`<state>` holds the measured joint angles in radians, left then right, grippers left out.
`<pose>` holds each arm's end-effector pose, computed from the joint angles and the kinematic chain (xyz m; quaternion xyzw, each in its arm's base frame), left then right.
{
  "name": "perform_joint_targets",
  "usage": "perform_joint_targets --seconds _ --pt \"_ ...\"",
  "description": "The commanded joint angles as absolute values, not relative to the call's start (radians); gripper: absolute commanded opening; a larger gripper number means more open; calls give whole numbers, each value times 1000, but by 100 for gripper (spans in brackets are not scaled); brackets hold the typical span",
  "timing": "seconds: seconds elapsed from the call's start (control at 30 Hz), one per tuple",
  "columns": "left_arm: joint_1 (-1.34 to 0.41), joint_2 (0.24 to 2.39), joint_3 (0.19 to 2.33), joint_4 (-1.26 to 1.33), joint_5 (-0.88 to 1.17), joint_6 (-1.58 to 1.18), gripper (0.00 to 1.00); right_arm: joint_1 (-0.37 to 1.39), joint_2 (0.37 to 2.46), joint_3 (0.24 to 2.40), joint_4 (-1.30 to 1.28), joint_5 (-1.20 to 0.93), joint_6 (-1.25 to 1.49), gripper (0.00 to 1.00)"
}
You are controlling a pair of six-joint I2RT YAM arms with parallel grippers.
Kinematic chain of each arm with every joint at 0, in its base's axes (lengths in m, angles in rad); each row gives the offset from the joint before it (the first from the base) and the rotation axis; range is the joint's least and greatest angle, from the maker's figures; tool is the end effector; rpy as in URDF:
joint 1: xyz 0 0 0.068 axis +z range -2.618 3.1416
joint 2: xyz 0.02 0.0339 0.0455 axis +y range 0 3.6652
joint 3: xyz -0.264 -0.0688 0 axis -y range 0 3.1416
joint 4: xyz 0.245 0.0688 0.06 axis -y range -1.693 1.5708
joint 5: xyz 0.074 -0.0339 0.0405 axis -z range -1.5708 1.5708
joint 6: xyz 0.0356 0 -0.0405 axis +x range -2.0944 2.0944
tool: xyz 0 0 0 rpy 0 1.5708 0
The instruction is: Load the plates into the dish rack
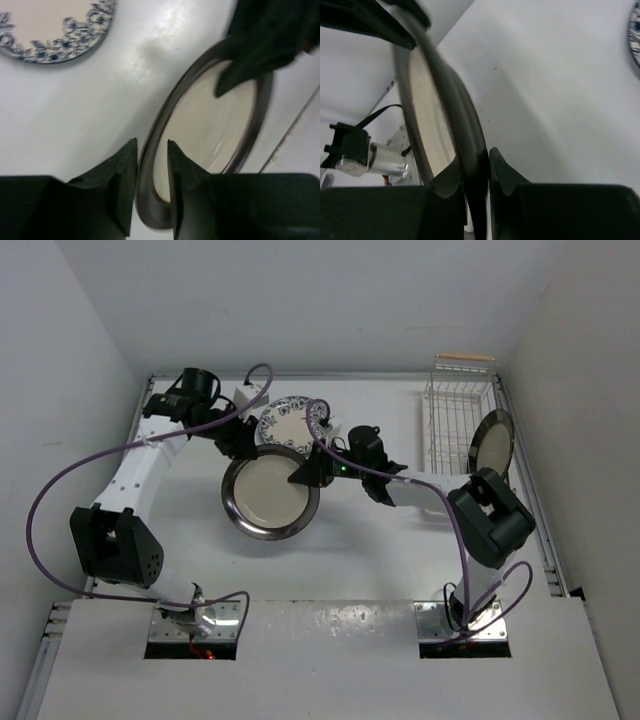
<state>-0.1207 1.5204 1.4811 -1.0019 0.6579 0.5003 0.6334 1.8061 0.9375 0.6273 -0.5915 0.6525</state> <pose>0.3006 -0.0584 0.3393 0.3596 0.8439 -0.2595 0.3021 0.2995 0.2446 0.1972 -0.1726 0.7546 0.5374 0.3347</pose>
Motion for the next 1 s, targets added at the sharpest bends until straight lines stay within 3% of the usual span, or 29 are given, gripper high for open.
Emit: perform_joint_targets --seconds 0.0,0.03,0.13,0.27,0.5,0.57,0.77,0.97 --pt "-117 1506 1565 -864 488 338 37 621 1646 943 557 -411 663 0" --pt "-117 1515 1575 -864 453 313 62 621 1626 953 517 -381 581 0" --pt "-98 1528 1606 -848 289 259 78 597 1488 1021 262 -169 450 0" --pt "-51 1528 1632 -824 115 184 80 505 1385 1149 75 -32 354 0" --pt "23 1508 1594 -805 124 161 82 367 1212 1325 -78 367 50 0" --pt "23 1508 1594 -805 124 161 82 347 1184 1321 -42 544 8 0" --pt "23 1508 1585 -796 106 161 82 292 1151 1214 97 799 -257 0" --pt "32 1517 1585 -796 106 161 82 206 1100 1029 158 749 -226 0"
